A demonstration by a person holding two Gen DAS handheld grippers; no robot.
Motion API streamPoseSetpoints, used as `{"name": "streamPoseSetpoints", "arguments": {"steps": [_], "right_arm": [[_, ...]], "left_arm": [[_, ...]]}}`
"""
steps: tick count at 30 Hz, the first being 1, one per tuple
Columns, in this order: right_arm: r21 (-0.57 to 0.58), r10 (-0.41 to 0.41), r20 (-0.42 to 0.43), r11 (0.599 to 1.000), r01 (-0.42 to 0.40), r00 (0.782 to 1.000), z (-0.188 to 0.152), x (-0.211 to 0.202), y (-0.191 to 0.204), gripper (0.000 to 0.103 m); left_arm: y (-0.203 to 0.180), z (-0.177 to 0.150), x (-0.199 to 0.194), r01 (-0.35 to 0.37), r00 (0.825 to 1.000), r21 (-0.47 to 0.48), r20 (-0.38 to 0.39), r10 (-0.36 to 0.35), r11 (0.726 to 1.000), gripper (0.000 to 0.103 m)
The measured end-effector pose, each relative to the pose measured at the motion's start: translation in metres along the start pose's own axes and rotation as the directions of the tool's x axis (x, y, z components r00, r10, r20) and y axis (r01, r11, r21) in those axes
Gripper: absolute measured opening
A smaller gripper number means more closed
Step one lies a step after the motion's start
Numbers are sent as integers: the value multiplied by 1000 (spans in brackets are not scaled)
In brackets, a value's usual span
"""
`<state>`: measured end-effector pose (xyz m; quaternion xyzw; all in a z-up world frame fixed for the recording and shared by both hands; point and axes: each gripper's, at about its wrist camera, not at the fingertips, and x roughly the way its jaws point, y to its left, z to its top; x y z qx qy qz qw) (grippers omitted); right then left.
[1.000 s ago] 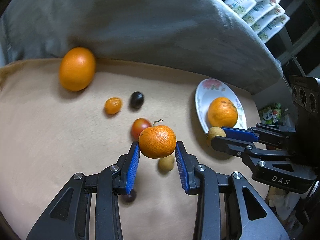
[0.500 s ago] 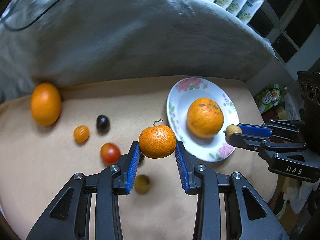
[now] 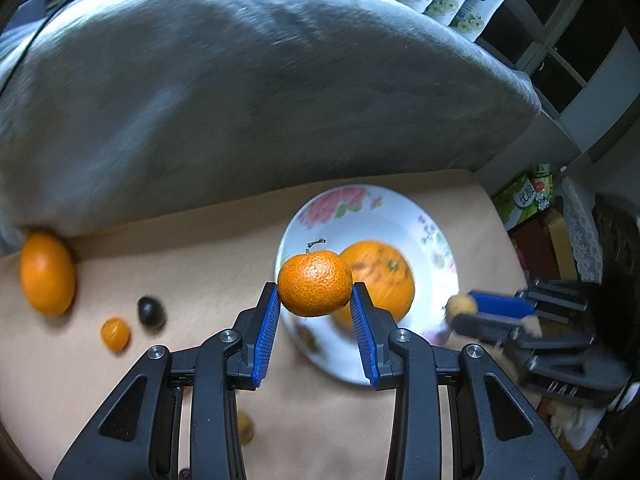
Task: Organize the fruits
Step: 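Carry the mandarin to the plate with the left tool while the right tool carries a longan there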
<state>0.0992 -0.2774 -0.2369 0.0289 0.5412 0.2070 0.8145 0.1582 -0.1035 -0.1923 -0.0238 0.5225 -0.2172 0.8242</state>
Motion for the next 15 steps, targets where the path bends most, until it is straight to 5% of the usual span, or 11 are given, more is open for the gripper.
{"name": "streamPoseSetpoints", "arguments": {"steps": [15], "right_arm": [[-2,16,-9,1000,-16,1000,0,11,-9,28]], "left_arm": [[-32,27,27,35,999,45,-27,-34,998,35]]}}
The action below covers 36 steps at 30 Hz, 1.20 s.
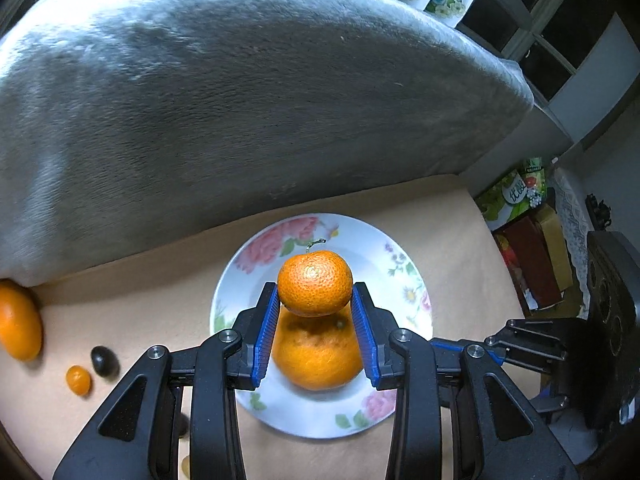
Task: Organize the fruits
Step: 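Carry the mandarin to the plate with the left tool while the right tool carries a longan there, then open the left tool over the plate and withdraw toward the remaining fruits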
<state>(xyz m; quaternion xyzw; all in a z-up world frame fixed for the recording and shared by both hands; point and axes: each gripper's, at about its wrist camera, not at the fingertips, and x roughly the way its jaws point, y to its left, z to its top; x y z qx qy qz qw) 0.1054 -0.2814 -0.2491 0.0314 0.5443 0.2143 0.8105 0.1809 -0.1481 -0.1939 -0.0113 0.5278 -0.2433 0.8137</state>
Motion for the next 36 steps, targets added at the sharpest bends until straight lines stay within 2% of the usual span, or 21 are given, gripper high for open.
{"name": "streamPoseSetpoints", "arguments": {"steps": [4,9,10,12,13,16,18,23,28,36], "right_arm": [[-8,-1,3,1000,1,1000,0,-1,2,28],[-10,0,6,1000,0,1000,0,-1,3,30],[-12,-2,8,1000,2,1000,0,-2,4,35],[-18,-9,24,1000,9,1000,0,-4,5,62],[-20,-10,34,1000,10,999,0,-7,6,67],[-17,-14,37,1000,14,999,1,-9,7,70],[-18,-20,37,1000,21,999,2,-10,8,73],[-28,-46,41,998,47,998,3,-13,12,74],[-18,-56,47,998,57,997,3,-18,12,74],[-8,-23,80,1000,23,997,11,-27,19,74]], "left_arm": [[-2,0,5,2,1000,-4,-16,-2,1000,37],[-6,2,3,6,1000,13,-6,-6,1000,55],[-7,2,2,3,1000,13,-2,-3,1000,55],[-5,3,0,5,1000,6,2,-5,1000,55],[-4,3,-2,4,1000,5,5,-4,1000,55],[-2,2,-5,0,1000,6,9,0,1000,56],[-1,1,-8,0,1000,9,12,0,1000,64],[0,-4,-16,-19,999,13,34,19,1000,70],[7,-10,-27,-39,998,4,49,39,999,70],[40,-30,-58,-84,992,-48,86,88,995,71]]}}
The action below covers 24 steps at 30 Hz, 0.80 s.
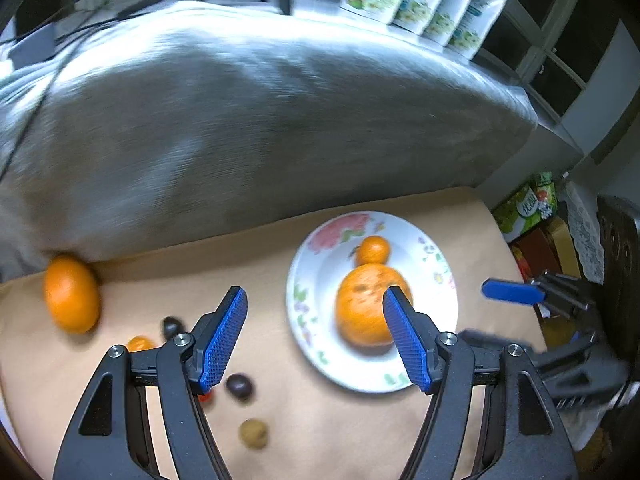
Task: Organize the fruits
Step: 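Open the left tool over the plate and withdraw toward the remaining fruits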
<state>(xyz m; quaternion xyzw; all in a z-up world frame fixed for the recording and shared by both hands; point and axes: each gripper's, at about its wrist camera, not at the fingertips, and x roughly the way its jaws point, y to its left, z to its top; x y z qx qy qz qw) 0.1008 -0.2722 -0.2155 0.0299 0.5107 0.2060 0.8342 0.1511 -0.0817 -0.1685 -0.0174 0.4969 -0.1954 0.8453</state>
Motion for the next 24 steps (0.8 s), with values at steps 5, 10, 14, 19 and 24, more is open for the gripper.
{"name": "streamPoseSetpoints", "arguments": {"steps": [5,10,14,19,24], "right_arm": [[-24,28,2,999,-28,1000,11,1,14,74],[-63,67,-6,996,-68,998,22,8,32,74],[-124,95,-19,987,-97,995,32,15,52,74],[-206,127,-55,969,-135,990,40,29,80,74],[-287,145,-111,942,-172,983,43,47,113,73]], "left_arm": [[28,-15,-17,-24,999,-66,19,26,998,70],[52,-41,-30,-54,998,-129,14,56,990,68],[64,-62,-35,-72,997,-160,3,73,984,65],[75,-83,-35,-81,997,-187,-20,79,979,58],[80,-101,-35,-71,997,-216,-29,66,974,53]]}}
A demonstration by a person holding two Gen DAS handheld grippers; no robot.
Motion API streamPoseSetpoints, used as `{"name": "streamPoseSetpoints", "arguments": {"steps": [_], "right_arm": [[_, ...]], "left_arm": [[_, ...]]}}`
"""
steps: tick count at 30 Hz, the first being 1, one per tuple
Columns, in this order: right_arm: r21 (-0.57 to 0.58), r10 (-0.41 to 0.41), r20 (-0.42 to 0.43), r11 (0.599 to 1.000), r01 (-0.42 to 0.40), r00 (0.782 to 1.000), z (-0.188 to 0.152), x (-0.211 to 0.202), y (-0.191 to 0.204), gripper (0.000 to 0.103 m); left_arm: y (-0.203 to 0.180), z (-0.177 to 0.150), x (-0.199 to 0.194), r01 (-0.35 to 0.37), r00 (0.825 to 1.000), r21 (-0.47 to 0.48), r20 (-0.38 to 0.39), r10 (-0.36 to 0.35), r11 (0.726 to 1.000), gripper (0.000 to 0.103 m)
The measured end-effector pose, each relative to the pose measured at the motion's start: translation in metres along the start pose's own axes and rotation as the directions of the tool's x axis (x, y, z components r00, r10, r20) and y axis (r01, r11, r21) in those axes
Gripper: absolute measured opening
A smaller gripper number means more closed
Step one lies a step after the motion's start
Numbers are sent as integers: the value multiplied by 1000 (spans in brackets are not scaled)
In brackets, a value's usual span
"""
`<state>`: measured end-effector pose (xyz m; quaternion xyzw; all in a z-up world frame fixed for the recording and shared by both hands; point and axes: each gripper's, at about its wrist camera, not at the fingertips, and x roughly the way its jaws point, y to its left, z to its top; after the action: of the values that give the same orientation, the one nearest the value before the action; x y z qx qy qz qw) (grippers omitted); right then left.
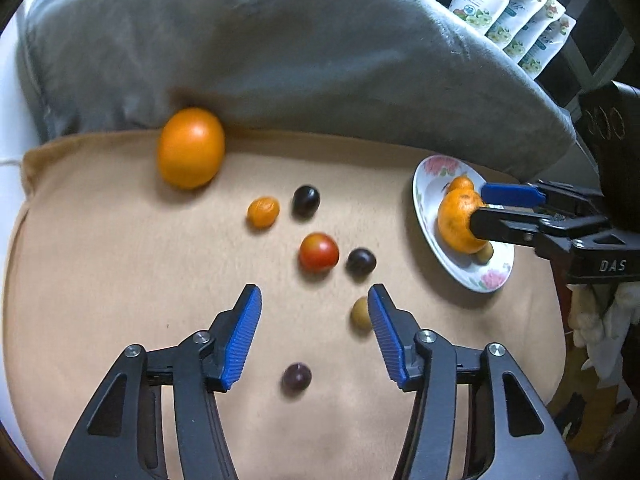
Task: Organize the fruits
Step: 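Open the left tool over the plate and withdraw toward the remaining fruits, then grasp the dark plum with the left tool while the right tool grasps the red tomato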
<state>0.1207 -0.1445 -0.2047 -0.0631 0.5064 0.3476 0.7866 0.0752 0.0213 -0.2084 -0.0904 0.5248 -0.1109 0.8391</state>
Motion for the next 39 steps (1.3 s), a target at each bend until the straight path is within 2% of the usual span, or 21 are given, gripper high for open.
{"name": "streamPoseSetpoints", "arguments": {"steps": [2,6,10,18,21,35,39], "right_arm": [[-23,10,-20,1000,-11,1000,4,8,7,70],[-53,30,-58,998,-33,998,13,24,20,69],[-78,42,-92,996,-49,995,19,41,30,64],[-135,12,-173,990,-36,985,24,77,46,61],[-143,10,-198,989,-39,980,24,89,48,56],[-162,-19,-235,987,-20,972,38,121,56,50],[-167,-25,-255,986,-18,967,40,130,59,43]], "left_arm": [[4,-6,0,8,1000,-17,-6,-8,1000,53],[8,-23,3,17,999,-35,-29,-18,999,44],[13,-37,6,23,999,-57,-42,-25,998,44],[19,-62,19,17,997,-76,-79,-23,997,36],[20,-64,23,20,996,-84,-83,-27,996,36],[15,-67,38,19,995,-73,-100,-26,997,25],[14,-66,41,15,994,-75,-104,-23,997,21]]}}
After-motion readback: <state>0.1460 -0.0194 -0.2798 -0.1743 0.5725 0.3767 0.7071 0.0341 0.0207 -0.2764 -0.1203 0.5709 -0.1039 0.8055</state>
